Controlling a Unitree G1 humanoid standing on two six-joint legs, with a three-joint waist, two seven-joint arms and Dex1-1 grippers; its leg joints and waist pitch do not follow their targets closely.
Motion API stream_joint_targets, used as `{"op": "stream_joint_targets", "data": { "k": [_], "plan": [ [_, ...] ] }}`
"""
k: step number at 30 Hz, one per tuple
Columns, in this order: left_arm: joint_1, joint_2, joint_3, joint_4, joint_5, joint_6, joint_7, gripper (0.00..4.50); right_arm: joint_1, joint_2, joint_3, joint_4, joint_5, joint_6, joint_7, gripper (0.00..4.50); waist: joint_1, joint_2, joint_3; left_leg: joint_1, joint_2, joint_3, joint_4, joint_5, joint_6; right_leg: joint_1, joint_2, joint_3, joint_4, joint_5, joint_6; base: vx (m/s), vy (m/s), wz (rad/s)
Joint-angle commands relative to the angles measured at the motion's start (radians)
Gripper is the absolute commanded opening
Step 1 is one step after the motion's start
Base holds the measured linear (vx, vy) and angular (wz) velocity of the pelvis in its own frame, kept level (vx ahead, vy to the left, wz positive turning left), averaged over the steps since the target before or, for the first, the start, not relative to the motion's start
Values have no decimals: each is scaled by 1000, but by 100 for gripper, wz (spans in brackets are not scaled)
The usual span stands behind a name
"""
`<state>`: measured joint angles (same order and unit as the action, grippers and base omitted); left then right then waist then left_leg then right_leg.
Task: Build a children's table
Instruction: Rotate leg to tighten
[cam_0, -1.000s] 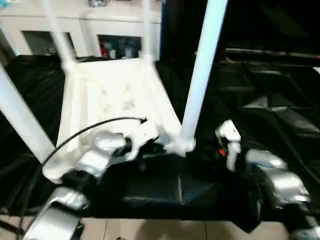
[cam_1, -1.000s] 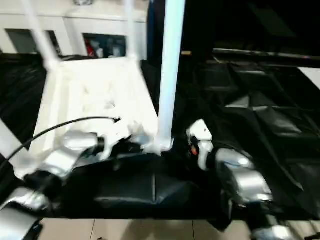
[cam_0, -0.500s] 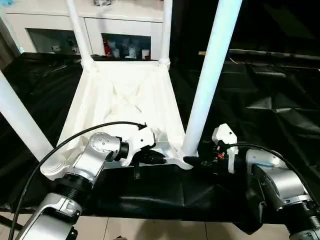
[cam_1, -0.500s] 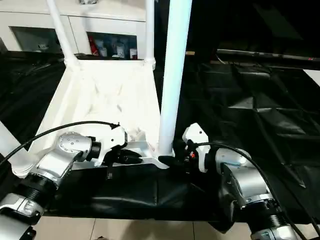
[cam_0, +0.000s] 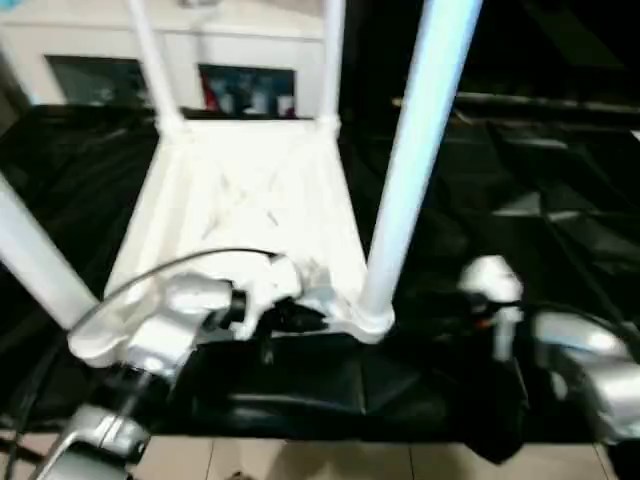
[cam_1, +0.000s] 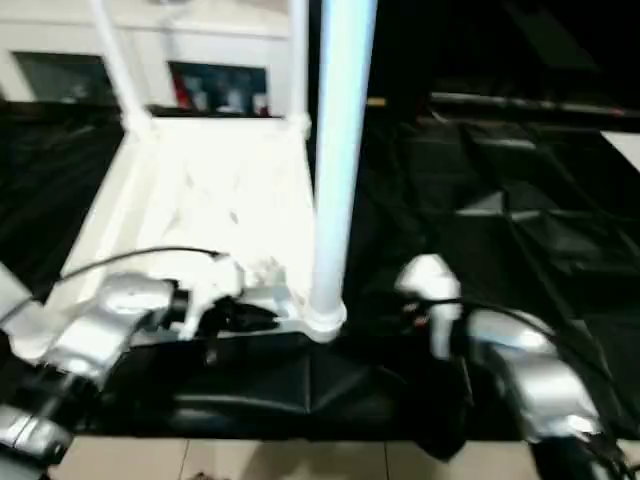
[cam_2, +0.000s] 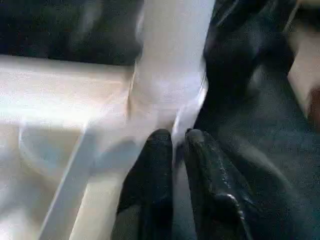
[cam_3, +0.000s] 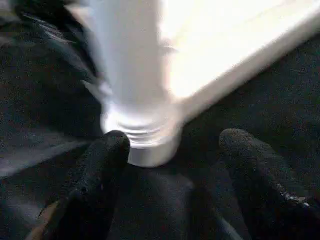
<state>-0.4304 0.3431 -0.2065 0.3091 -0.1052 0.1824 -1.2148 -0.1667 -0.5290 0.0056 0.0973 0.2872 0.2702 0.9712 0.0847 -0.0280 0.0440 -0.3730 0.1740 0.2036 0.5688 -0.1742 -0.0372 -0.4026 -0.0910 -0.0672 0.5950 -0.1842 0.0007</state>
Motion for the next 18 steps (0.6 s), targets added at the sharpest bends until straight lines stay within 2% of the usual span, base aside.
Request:
{"op": "stream_joint_targets", "data": {
  "k": [1,3,6,7,10,11,12,14,15,16,17,18],
  "plan": [
    [0,8,29,-56,-37,24,1,100,-16,13,-38,-5,19,-13,-50,325,1,-7,-55,13,62,-26,-60,-220,55,43,-62,46,-73,-233,-222,0,0,0],
    [17,16,67,-119,-79,60,16,101,-1,34,-59,-39,54,17,-72,325,0,-7,-52,17,63,-27,-61,-239,46,43,-63,48,-74,-258,-213,0,0,0],
    [29,16,112,-166,-107,88,54,127,28,32,-41,-80,57,31,-60,325,1,-4,-52,17,63,-27,-61,-241,43,44,-59,48,-73,-254,-202,0,0,0],
    [34,16,123,-175,-109,93,68,127,35,32,-38,-88,56,30,-59,325,2,-1,-52,17,64,-28,-61,-239,42,44,-59,48,-72,-243,-202,0,0,0],
    [59,12,159,-197,-60,80,204,157,53,60,-46,-102,49,28,-103,325,0,-2,-52,15,61,-28,-60,-234,44,44,-57,47,-72,-225,-195,0,0,0],
    [69,-6,183,-198,-32,74,292,174,58,76,-48,-111,41,29,-133,325,-1,0,-53,14,62,-28,-60,-237,41,44,-57,47,-72,-229,-191,0,0,0],
    [97,-59,243,-214,0,61,459,174,67,114,-51,-123,0,10,-226,325,-4,9,-52,15,63,-30,-61,-247,30,43,-55,47,-74,-231,-187,0,0,0],
    [137,-108,280,-249,-13,30,523,189,73,159,-67,-129,-20,5,-313,325,-6,7,-53,13,61,-31,-61,-251,20,46,-57,45,-78,-247,-179,0,0,0],
    [137,-108,280,-249,-13,30,523,193,73,159,-67,-129,-20,5,-313,325,-6,5,-53,15,59,-29,-60,-257,18,42,-56,46,-83,-265,-171,0,0,0],
    [177,-140,293,-289,-19,9,555,193,79,199,-86,-139,-28,1,-388,325,-4,9,-53,16,58,-31,-61,-262,18,42,-55,45,-83,-273,-165,0,0,0],
    [191,-151,296,-302,-12,0,573,219,82,214,-93,-145,-28,-4,-411,325,-8,8,-52,13,61,-31,-64,-271,15,41,-52,47,-83,-252,-160,0,0,0],
    [226,-182,306,-332,11,-17,632,219,93,252,-106,-165,-29,-8,-467,325,-6,15,-54,16,59,-32,-64,-274,14,41,-51,46,-82,-254,-156,0,0,0]
  ]
}}
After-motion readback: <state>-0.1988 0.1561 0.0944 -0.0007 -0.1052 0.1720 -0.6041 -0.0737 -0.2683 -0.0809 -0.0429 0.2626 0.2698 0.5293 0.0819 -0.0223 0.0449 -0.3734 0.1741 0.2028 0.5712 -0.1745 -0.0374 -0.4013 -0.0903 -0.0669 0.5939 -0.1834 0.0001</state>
